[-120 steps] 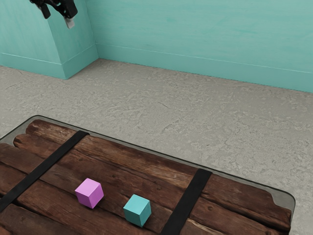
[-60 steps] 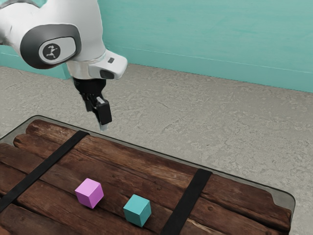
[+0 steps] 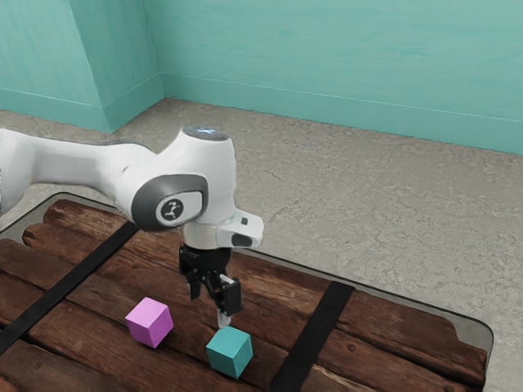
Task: Pick up the blue block with one arm, and put the blue block on the pink block with one arm
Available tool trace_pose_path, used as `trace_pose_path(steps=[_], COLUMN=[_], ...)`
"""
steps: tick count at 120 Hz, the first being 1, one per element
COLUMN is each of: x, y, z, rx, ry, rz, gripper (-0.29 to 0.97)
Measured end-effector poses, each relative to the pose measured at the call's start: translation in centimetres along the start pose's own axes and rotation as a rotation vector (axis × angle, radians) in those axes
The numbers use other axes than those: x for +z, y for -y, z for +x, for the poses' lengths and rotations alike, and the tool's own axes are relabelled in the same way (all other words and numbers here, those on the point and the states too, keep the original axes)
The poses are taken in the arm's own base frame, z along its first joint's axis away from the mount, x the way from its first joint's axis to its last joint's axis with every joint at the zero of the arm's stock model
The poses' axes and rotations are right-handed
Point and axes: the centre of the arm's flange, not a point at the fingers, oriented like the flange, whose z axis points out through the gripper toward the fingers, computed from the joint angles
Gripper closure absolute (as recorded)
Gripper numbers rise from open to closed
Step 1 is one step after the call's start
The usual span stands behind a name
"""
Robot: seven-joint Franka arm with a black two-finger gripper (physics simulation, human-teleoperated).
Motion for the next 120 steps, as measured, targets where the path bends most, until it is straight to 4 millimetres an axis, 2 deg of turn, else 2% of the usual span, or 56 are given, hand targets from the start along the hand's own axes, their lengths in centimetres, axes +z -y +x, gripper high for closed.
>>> trace_pose_path(steps=[18,39,52,73,104,120], x=[3.7,7.5,8.7,10.8,11.9,13.4], y=[0.4,0.2,0.5,2.3,1.9,1.2], z=[-0.4,1.1,1.9,2.7,3.4,3.8], rx=[-0.134,-0.240,-0.281,-0.356,-0.388,-0.390], ry=[0.020,0.037,0.032,0.031,0.017,0.030], rz=[-0.094,-0.124,-0.123,-0.122,-0.116,-0.108], gripper=[0.00,0.00,0.00,0.00,0.00,0.00])
